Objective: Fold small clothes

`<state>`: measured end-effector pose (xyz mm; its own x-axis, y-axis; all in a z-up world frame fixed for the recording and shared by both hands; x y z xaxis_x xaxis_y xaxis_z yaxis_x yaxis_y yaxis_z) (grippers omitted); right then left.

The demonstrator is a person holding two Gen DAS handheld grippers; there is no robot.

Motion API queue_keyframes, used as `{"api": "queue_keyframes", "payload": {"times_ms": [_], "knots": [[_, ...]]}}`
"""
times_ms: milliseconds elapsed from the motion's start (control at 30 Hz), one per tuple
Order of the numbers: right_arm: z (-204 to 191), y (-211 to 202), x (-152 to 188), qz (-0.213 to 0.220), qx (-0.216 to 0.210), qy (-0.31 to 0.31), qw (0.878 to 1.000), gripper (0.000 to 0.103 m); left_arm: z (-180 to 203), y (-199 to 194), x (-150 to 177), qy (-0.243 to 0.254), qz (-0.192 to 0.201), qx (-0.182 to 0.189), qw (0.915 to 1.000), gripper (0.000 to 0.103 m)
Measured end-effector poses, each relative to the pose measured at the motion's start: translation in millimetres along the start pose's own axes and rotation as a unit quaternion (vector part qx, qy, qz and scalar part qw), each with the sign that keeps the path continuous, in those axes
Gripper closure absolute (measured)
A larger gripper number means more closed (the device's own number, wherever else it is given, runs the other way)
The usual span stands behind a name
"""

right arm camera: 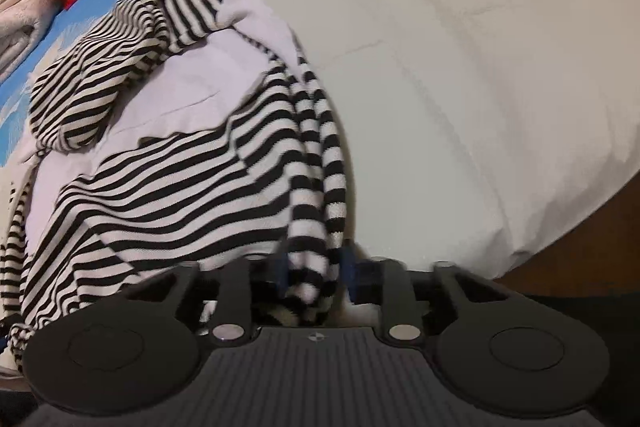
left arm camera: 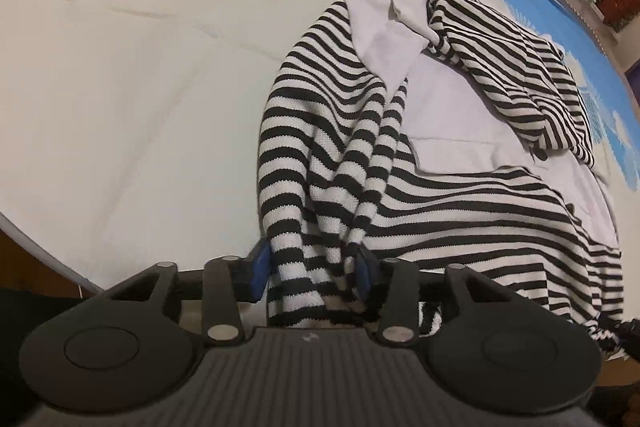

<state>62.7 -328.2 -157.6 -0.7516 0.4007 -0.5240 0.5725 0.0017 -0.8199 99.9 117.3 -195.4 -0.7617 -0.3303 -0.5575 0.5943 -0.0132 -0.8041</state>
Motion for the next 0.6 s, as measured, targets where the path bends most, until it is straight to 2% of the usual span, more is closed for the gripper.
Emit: {"api": "queue_keyframes", "payload": {"times_ms": [33, 133, 200, 267, 333, 367, 600], "knots": [[-2, -1, -1, 0.004, -0.004, -0.002, 1.000, 0.095, 2, -1, 0, 0.001, 0.001, 0.008, 1.0000, 0.082], [-3, -6, -5, 0.019, -0.003, 0.000, 1.000, 0.097, 8, -6, -2, 0.013, 0.010, 0.012, 0.9998, 0.085], [-1, -7, -5, 0.018, -0.003, 0.012, 1.000, 0.097, 8, -6, -2, 0.011, 0.008, 0.013, 0.9998, 0.083], [-1, -5, -4, 0.014, 0.000, 0.013, 1.000, 0.094, 5, -4, -1, 0.001, 0.000, 0.012, 0.9999, 0.073], [-1, -1, -2, 0.006, 0.005, 0.008, 1.000, 0.087, 3, -1, 0, 0.001, -0.007, 0.006, 1.0000, 0.065], [-2, 0, -1, 0.003, 0.008, 0.004, 1.000, 0.083, 3, 0, 0, 0.005, -0.007, 0.003, 1.0000, 0.064], [-4, 4, 1, 0.002, 0.012, -0.011, 1.000, 0.082, 5, 2, 0, 0.022, -0.005, -0.001, 0.9997, 0.064]]}}
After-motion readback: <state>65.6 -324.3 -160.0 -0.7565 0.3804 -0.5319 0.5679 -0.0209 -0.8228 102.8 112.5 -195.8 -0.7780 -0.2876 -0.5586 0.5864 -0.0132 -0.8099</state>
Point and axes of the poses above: each gripper's, at about its wrist camera, not at the fingertips, and y roughly the way its jaws point, z to its right, x to its underside, the point moved 8 cm from there along y, roughly the way its jaws point, and after that the axes turned 12 degrees about z, right-handed, at the moved point
